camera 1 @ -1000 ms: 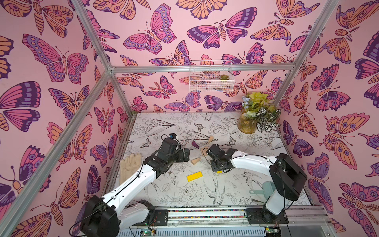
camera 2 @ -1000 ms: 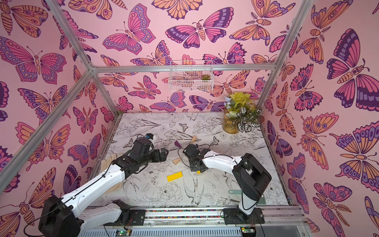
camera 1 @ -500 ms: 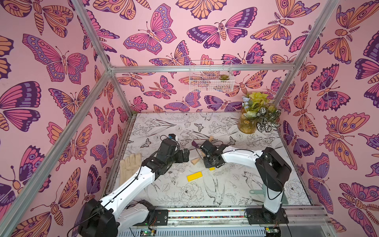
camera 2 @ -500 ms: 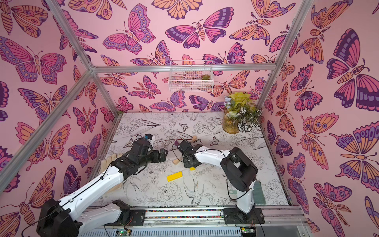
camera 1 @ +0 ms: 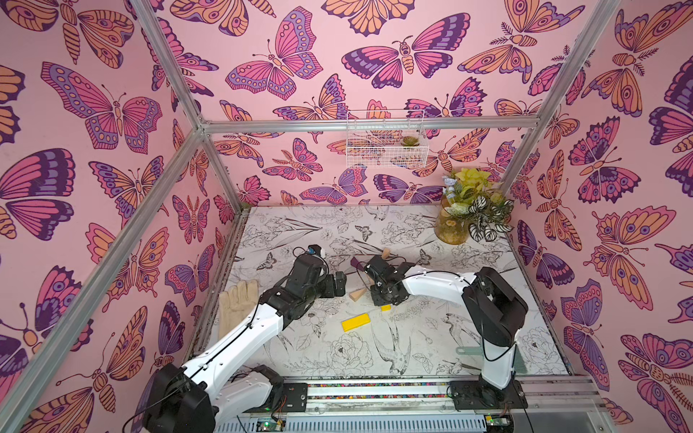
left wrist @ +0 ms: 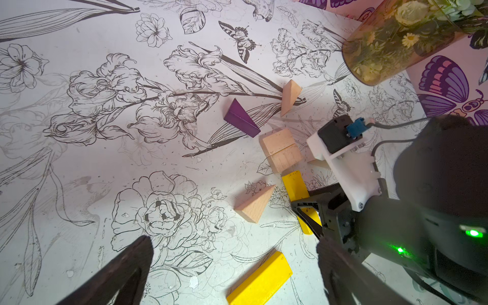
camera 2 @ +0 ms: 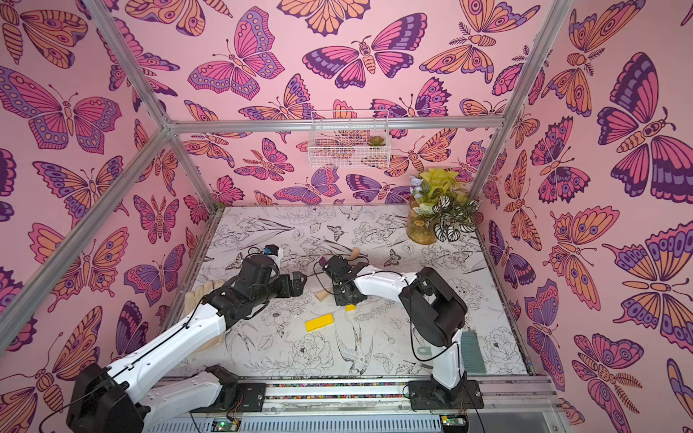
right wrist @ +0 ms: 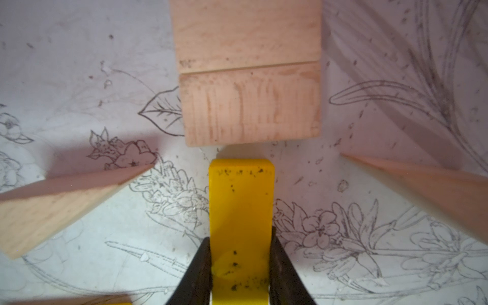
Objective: Assemble a small pinwheel with building blocks
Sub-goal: Assemble the building block at the center of the board.
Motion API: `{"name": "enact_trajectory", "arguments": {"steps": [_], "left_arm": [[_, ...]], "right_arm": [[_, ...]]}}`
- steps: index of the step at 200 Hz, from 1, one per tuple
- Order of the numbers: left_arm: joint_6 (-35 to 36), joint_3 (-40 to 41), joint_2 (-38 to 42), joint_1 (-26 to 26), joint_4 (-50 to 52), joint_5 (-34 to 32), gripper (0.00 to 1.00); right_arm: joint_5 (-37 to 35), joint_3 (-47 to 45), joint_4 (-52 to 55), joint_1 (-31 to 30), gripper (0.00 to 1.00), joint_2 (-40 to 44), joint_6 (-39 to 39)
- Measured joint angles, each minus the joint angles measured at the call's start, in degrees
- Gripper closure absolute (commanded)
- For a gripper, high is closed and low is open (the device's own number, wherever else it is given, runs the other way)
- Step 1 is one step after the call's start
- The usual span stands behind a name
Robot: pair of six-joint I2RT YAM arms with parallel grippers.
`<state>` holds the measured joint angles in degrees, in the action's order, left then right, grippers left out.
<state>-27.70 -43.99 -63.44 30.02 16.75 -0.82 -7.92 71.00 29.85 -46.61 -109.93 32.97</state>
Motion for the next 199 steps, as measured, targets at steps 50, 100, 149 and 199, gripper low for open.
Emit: {"name": "enact_trajectory", "arguments": {"steps": [50,100,149,199], "left_arm": [[0.0,0.0,0.0,0.0,0.0,0.0,0.0],[0.0,0.0,0.0,0.0,0.0,0.0,0.0],[-0.1,0.0,0.0,0.0,0.0,0.4,0.0],[-0.1,0.0,0.0,0.0,0.0,0.8,0.0]], "right_arm": [[0.0,0.0,0.0,0.4,0.73,0.0,0.0],[-0.1,0.9,0.3,0.5,0.73,-0.7,0.0],[-0.1,1.1,0.5,0.5,0.7,-0.8,0.0],[-0.1,1.3,0.6,0.5,0.61,-1.0,0.0]]}}
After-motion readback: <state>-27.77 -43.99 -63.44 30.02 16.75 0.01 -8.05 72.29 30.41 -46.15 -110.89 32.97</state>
